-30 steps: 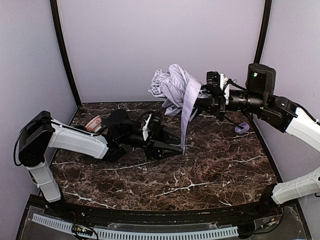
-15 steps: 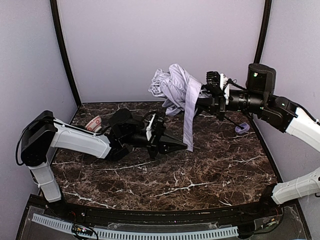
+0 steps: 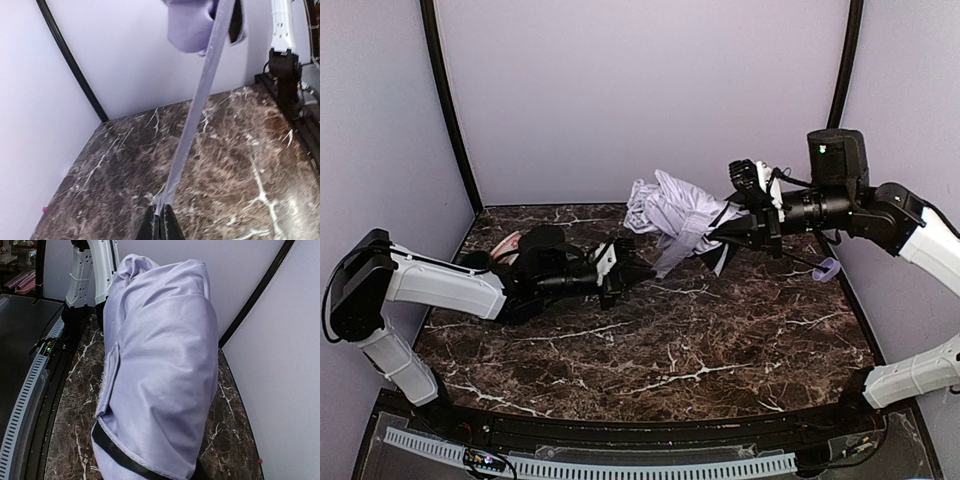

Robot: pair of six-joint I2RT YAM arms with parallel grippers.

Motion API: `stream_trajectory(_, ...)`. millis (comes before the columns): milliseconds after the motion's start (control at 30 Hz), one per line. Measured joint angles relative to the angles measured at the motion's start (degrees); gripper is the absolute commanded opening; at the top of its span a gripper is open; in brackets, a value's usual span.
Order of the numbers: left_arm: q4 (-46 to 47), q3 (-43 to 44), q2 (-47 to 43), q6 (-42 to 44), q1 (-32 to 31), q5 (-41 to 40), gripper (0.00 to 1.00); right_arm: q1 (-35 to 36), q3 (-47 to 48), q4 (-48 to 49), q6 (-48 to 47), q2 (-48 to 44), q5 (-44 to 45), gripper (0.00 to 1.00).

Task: Put away the umbrella

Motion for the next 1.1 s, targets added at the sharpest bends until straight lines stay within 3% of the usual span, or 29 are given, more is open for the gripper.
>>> stream_trajectory(200, -3.58, 5.90, 4.02, 14.95, 2.40, -4.31, 0.00, 2.29, 0.70, -9.29, -0.70, 4.90, -4.66, 0.00)
stream_trajectory(467, -3.02, 11.72, 9.03, 28.65, 3.58, 0.33, 0.00, 8.26, 1.14, -15.61, -1.38, 12.90, -2.29, 0.00)
stream_trajectory(667, -2.84, 11.61, 8.74, 35.50, 3.54, 3.80, 0.00, 8.98, -7.28, -9.60, 1.64, 13.97, -2.29, 0.00)
stream_trajectory(833, -3.96, 6.64, 4.74, 39.93, 0.85, 3.21, 0.00, 8.92, -14.21, -2.16, 4.33, 18.93, -4.22, 0.00)
stream_trajectory(1100, -1.40, -4.61, -1.53, 40.87, -5.49, -9.40, 0.00, 2.73, -15.74, 4.85, 9.35, 29.81, -8.11, 0.00)
